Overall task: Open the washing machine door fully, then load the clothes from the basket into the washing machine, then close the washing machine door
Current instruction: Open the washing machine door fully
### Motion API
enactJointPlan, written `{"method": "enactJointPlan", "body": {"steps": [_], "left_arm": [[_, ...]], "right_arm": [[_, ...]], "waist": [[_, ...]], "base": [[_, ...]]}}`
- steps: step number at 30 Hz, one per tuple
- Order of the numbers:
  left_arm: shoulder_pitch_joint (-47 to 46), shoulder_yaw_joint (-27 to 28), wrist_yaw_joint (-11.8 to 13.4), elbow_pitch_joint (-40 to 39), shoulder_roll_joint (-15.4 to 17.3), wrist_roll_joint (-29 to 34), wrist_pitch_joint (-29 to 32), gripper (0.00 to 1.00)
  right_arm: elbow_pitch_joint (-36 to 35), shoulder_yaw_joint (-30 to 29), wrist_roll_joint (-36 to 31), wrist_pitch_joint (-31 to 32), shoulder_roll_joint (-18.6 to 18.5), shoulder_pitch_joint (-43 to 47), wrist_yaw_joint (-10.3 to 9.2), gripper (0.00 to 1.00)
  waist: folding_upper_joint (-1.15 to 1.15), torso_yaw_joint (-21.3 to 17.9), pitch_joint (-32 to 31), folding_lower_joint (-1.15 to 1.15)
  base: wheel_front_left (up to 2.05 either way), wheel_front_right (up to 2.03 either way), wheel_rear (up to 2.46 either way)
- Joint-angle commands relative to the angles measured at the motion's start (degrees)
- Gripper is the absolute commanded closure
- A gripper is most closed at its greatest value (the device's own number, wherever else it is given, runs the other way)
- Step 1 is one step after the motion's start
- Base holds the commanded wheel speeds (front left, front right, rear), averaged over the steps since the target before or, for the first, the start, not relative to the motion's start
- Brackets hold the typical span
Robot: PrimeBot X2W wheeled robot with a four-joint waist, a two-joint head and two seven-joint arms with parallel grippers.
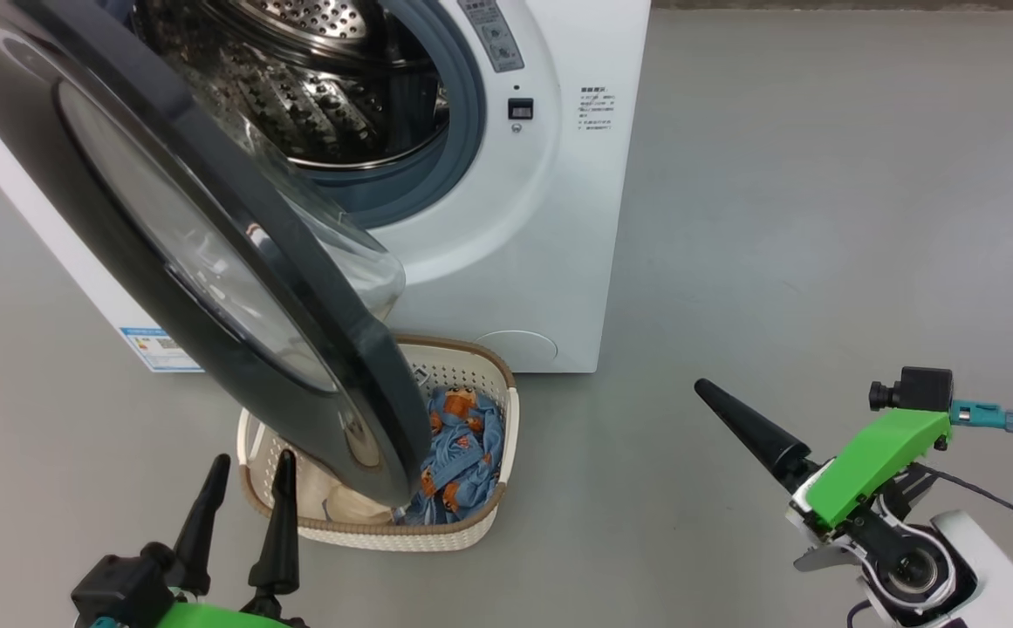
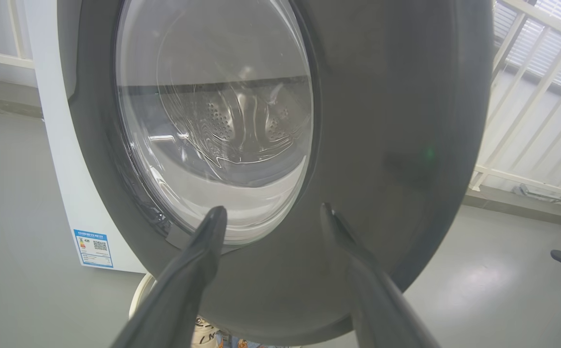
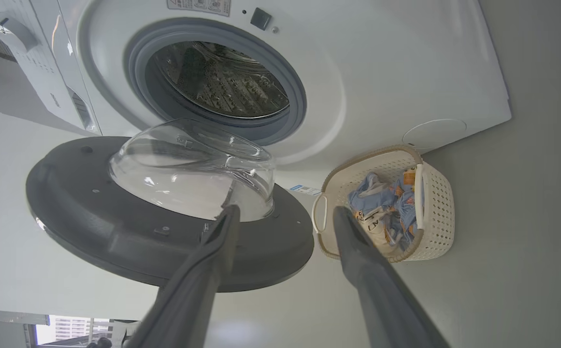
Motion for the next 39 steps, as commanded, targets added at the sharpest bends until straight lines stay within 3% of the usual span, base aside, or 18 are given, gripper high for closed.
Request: {"method": "enactJointPlan", "body": {"steps": [1, 15, 20, 29, 39], "left_arm": [[-0.31, 2.13, 0.02, -1.57, 1.14, 0.46, -0.37, 0.0], [0.03, 2.35, 0.02, -0.97, 0.81, 0.42, -0.37, 0.0], [0.15, 2.5, 0.02, -0.99, 0.76, 0.47, -0.37, 0.0], [0.03, 3.01, 0.02, -1.41, 0.72, 0.64, -0.37, 0.0], [-0.2, 2.89, 0.02, -1.36, 0.67, 0.62, -0.37, 0.0]], "right_arm": [[-1.06, 1.9, -2.15, -2.3, -1.4, 0.02, 0.33, 0.0], [6.91, 16.7, -13.35, -27.83, -8.81, -1.92, 0.33, 0.0], [9.61, 19.61, -17.34, -32.25, -9.93, -3.48, 0.33, 0.0], [5.31, 5.11, -34.6, -32.41, -5.98, 0.19, 0.33, 0.0], [4.32, -3.93, -48.64, -32.42, -2.14, 6.05, 0.33, 0.0]], "waist": [[0.0, -0.41, -0.25, 0.0], [0.0, -0.53, -1.35, 0.0], [0.0, -0.72, -1.39, 0.0], [0.0, -1.08, -0.91, 0.0], [0.0, -0.63, -0.71, 0.0]], "base": [[0.0, 0.0, 0.0], [0.0, 0.0, 0.0], [0.0, 0.0, 0.0], [0.0, 0.0, 0.0], [0.0, 0.0, 0.0]]}}
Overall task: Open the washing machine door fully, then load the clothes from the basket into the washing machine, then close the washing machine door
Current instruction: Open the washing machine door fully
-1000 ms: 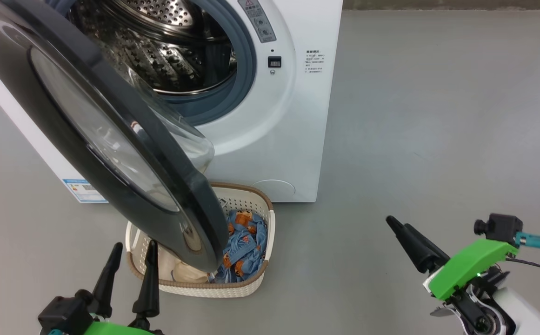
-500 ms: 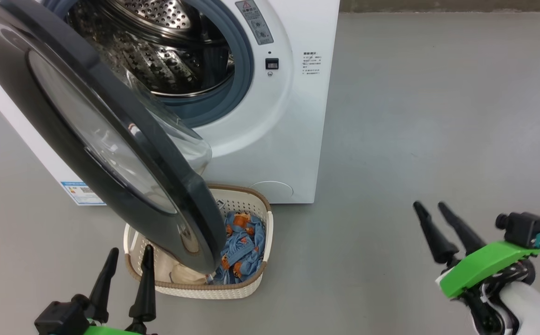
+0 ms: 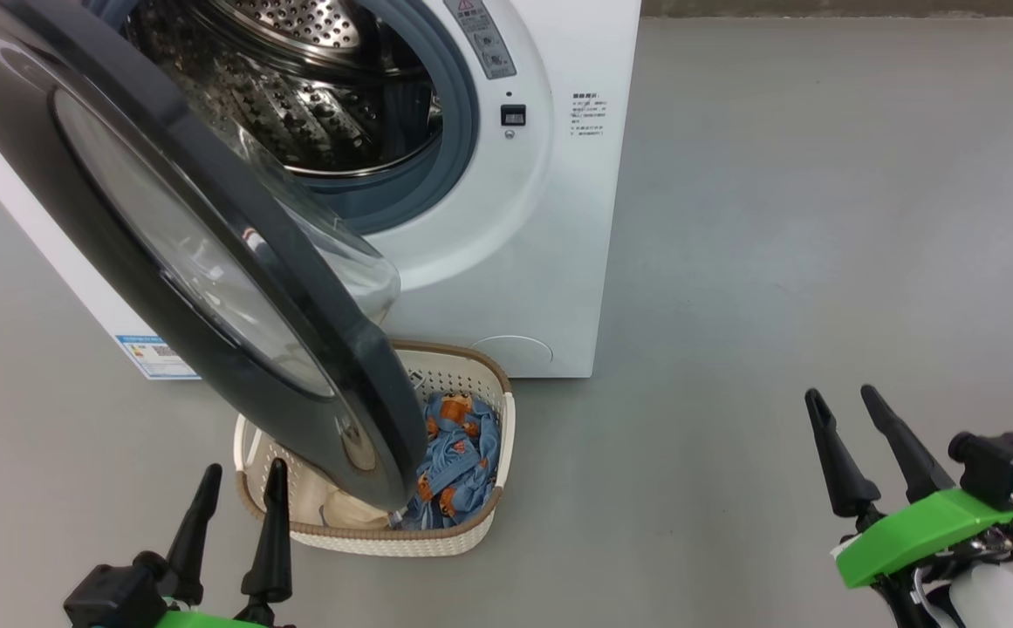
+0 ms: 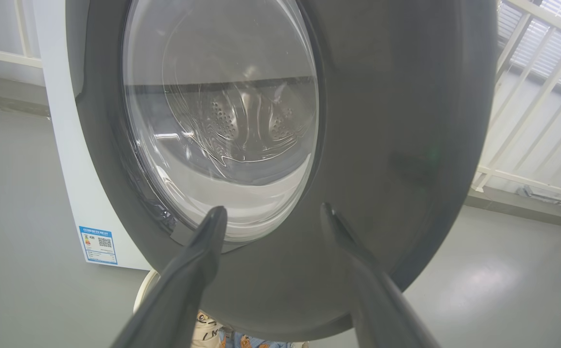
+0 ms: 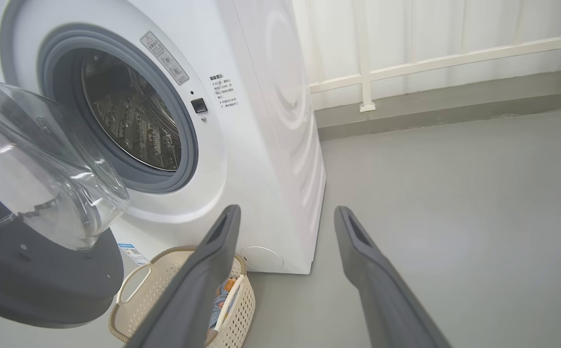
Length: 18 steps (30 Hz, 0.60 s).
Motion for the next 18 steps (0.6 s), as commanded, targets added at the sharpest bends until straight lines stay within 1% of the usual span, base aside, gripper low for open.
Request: {"method": "enactJointPlan", "body": {"steps": [1, 5, 12, 13, 14, 15, 18], "left_arm": [[-1.17, 1.85, 0.02, -1.43, 0.77, 0.52, -0.37, 0.0], [-1.33, 2.05, 0.02, -1.4, 0.7, 0.44, -0.37, 0.0], [-1.68, 2.48, 0.02, -1.18, 0.69, 0.29, -0.37, 0.0], [-1.83, 2.37, 0.02, -1.19, 0.68, 0.22, -0.37, 0.23], [-2.02, 2.44, 0.02, -1.36, 0.65, 0.17, -0.37, 0.84], [-2.2, 2.59, 0.02, -1.62, 0.58, 0.07, -0.37, 1.0], [-2.78, 3.57, 0.02, -2.92, 0.41, -0.32, -0.37, 1.0]], "right_arm": [[-0.83, 0.06, -0.62, -0.7, -0.1, 0.73, 0.32, 0.0], [-0.38, -1.62, -1.67, -0.7, 1.1, 2.0, 0.32, 0.0], [-0.37, -2.53, -2.24, -0.71, 1.83, 2.51, 0.32, 0.0], [-0.38, -2.6, -2.33, -0.71, 1.89, 2.56, 0.32, 0.0], [-0.38, -2.66, -2.37, -0.71, 1.95, 2.61, 0.32, 0.0], [-0.39, -2.71, -2.41, -0.71, 1.98, 2.66, 0.32, 0.0], [-0.49, -2.78, -2.69, -0.71, 1.97, 2.84, 0.32, 0.0]], "waist": [[0.0, 0.1, 0.1, 0.0], [0.0, 0.2, 0.42, 0.0], [0.0, -0.04, 0.5, 0.0], [0.0, -0.08, 0.44, 0.0], [0.0, -0.11, 0.39, 0.0], [0.0, -0.12, 0.29, 0.0], [0.0, -0.09, 0.12, 0.0]], "base": [[0.0, 0.0, 0.0], [0.0, 0.0, 0.0], [0.0, 0.0, 0.0], [0.0, 0.0, 0.0], [0.0, 0.0, 0.0], [0.0, 0.0, 0.0], [0.0, 0.0, 0.0]]}}
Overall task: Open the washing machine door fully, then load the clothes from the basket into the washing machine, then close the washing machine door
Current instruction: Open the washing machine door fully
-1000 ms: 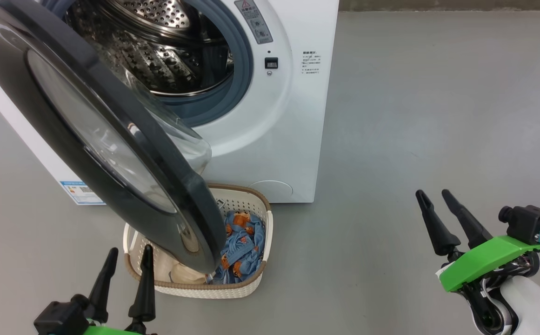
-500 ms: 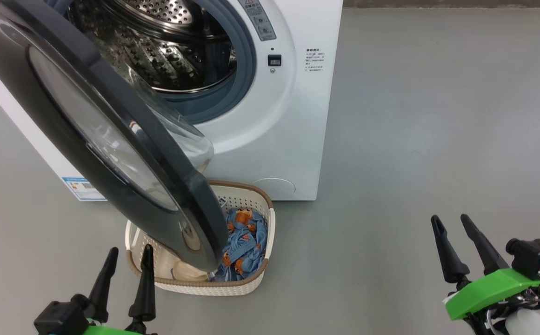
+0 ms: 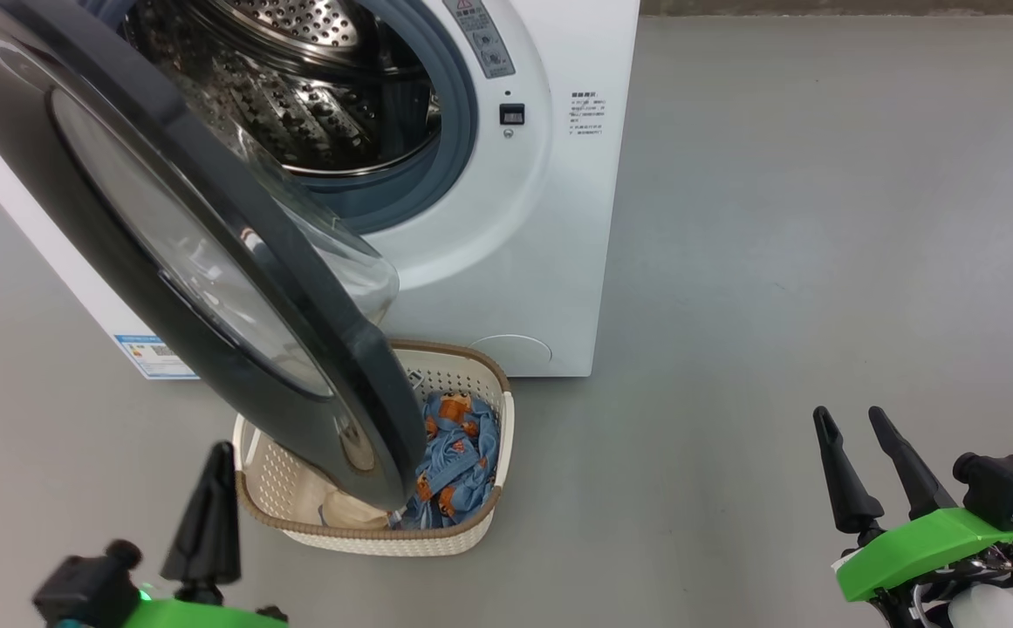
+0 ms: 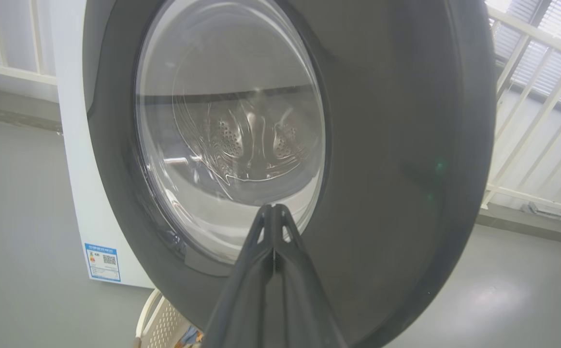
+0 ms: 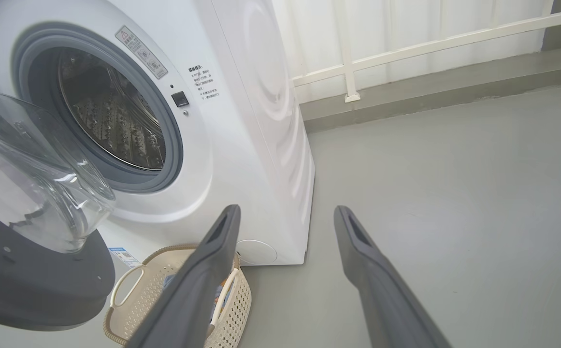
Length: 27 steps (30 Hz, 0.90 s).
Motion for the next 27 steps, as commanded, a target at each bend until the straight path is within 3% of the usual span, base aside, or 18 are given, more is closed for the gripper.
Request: {"method": "enactJointPlan", "body": {"steps": [1, 10, 14, 19, 27], "left_arm": [[-2.74, 2.73, 0.02, -2.61, 0.71, -0.25, -0.37, 1.0], [-4.72, 6.73, 0.02, -16.67, -0.86, -0.98, -0.37, 1.0], [-5.08, 2.23, 0.02, -23.89, -1.33, -1.51, -0.37, 1.0], [-6.62, -6.36, 0.02, -27.22, -1.54, -1.95, 0.3, 1.0], [-11.79, -16.59, 0.02, -18.46, -2.33, -6.85, 0.73, 1.0]], "right_arm": [[-1.31, 0.59, -1.52, -0.71, -0.74, 0.45, 0.32, 0.0], [-1.72, 0.18, -1.91, -0.71, -0.67, 0.59, 0.32, 0.0], [-1.82, 0.02, -2.07, -0.71, -0.75, 0.44, 0.32, 0.0], [-1.9, -0.11, -2.39, -0.71, -0.64, -0.05, 0.32, 0.0], [-2.32, -0.23, -2.89, -0.71, -0.35, -0.97, 0.32, 0.0]], "waist": [[0.0, 0.05, -0.04, 0.0], [0.0, 0.22, 0.1, 0.0], [0.0, -0.01, 0.54, 0.0], [0.0, -0.51, 1.19, 0.0], [0.0, -1.34, 2.64, 0.0]], "base": [[0.0, 0.0, 0.0], [0.0, 0.0, 0.0], [0.0, 0.0, 0.0], [0.0, 0.0, 0.0], [0.0, 0.0, 0.0]]}}
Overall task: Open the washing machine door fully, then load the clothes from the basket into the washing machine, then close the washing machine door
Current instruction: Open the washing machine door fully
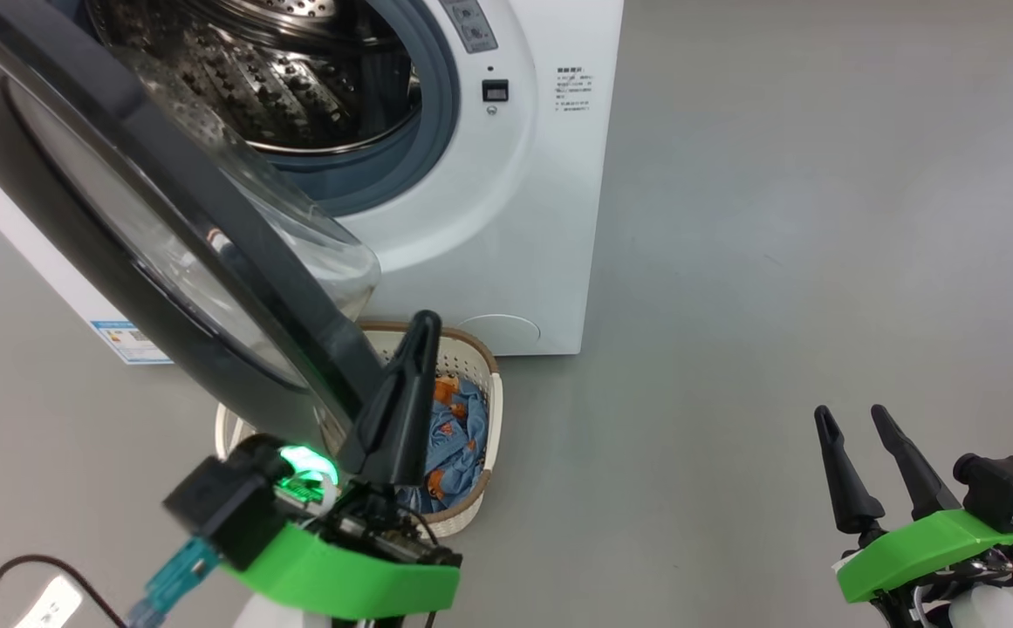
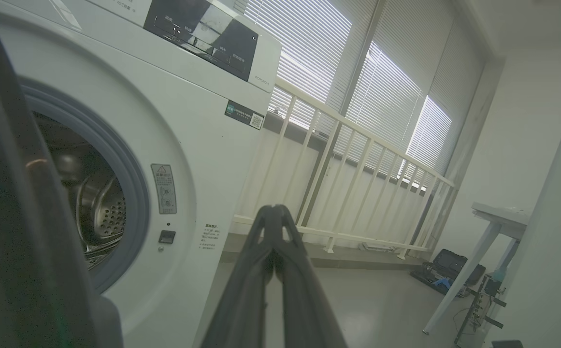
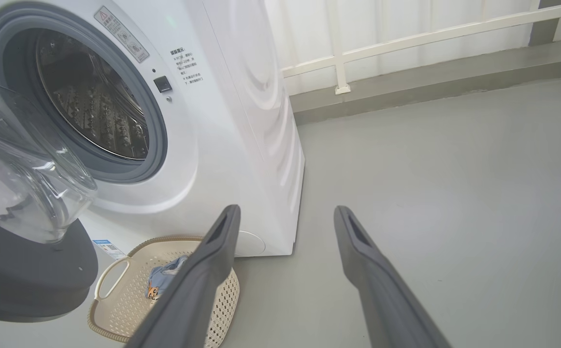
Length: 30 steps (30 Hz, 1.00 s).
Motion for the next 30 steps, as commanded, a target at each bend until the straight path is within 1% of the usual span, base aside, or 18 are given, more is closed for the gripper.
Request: {"method": "enactJointPlan", "body": {"steps": [1, 4, 10, 15, 21, 30], "left_arm": [[-2.87, 0.86, 0.02, 0.79, -0.04, -0.96, 0.0, 1.0], [-4.2, 0.16, 0.02, 4.91, -0.19, -2.44, -0.4, 1.0], [-6.09, 0.46, 0.02, 12.38, -0.38, -5.82, -0.84, 1.0], [-7.19, 1.52, 0.02, 15.88, -0.46, -7.35, -0.94, 1.0], [-7.41, 3.21, 0.02, 18.53, -0.52, -7.42, -0.96, 1.0], [-6.97, 4.62, 0.02, 20.41, -0.46, -7.34, -0.97, 1.0]], "right_arm": [[-1.54, 0.83, -0.64, -0.71, -0.63, -1.7, 0.32, 0.0], [-1.67, 0.83, -0.82, -0.71, -0.47, -1.9, 0.32, 0.0], [-1.78, 0.94, -0.88, -0.71, -0.41, -1.98, 0.32, 0.0], [-1.94, 1.13, -0.92, -0.71, -0.39, -2.05, 0.32, 0.0], [-2.27, 1.33, -0.92, -0.71, -0.37, -2.2, 0.32, 0.0], [-2.55, 1.27, -0.97, -0.71, -0.46, -1.94, 0.32, 0.0]], "waist": [[0.0, -0.34, 0.39, 0.0], [0.0, -0.6, 0.72, 0.0], [0.0, -0.66, 0.91, 0.0], [0.0, -0.62, 0.69, 0.0], [0.0, -0.4, 0.53, 0.0], [0.0, 0.2, 0.33, 0.0]], "base": [[0.0, 0.0, 0.0], [0.0, 0.0, 0.0], [0.0, 0.0, 0.0], [0.0, 0.0, 0.0], [0.0, 0.0, 0.0], [0.0, 0.0, 0.0]]}}
